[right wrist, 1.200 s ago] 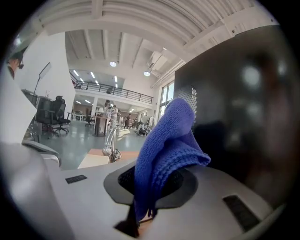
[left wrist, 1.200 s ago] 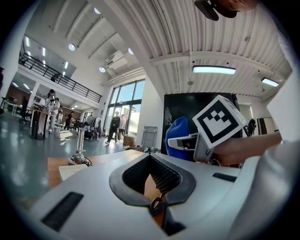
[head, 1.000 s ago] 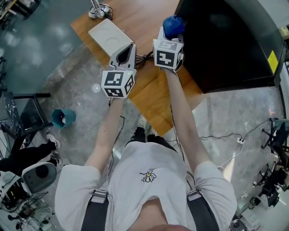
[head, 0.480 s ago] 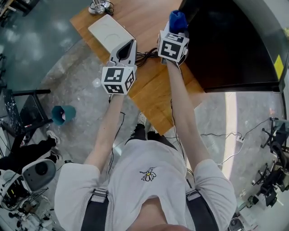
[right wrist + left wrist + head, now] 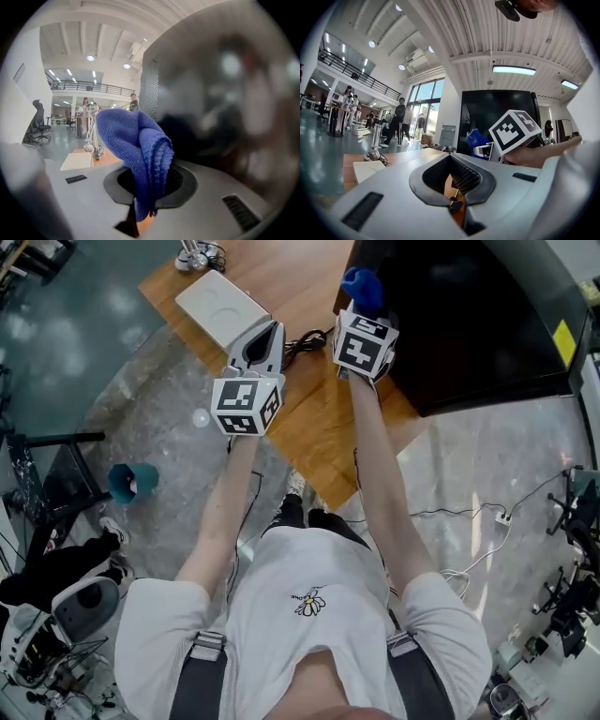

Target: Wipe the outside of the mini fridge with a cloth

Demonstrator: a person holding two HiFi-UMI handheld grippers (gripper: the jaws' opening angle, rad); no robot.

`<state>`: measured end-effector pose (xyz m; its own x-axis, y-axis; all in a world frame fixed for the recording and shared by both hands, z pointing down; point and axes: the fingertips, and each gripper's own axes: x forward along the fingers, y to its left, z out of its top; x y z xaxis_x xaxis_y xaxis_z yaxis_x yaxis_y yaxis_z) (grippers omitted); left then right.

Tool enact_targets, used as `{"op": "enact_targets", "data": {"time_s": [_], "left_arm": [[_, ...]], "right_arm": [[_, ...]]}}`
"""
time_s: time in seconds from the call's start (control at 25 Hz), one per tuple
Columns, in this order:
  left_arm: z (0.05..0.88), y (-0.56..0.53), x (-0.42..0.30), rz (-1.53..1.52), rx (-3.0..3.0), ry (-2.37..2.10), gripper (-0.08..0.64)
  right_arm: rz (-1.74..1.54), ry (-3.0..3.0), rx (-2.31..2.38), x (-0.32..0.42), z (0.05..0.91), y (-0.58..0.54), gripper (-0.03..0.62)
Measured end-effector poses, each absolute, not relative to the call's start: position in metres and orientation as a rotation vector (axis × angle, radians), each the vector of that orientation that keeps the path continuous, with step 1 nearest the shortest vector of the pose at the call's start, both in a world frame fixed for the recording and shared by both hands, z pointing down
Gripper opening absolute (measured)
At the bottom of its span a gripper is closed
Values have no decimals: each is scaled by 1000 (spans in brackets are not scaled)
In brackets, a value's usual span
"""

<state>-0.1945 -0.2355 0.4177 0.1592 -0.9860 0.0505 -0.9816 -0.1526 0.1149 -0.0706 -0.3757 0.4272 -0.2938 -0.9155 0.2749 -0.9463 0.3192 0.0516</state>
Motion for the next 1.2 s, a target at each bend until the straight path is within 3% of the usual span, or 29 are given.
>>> {"op": "enact_targets", "data": {"time_s": [1.2], "left_arm": [[393, -211, -27, -53, 2539, -1684, 2]], "right_arm": [[161, -2190, 1954, 132, 417, -257, 67]]}}
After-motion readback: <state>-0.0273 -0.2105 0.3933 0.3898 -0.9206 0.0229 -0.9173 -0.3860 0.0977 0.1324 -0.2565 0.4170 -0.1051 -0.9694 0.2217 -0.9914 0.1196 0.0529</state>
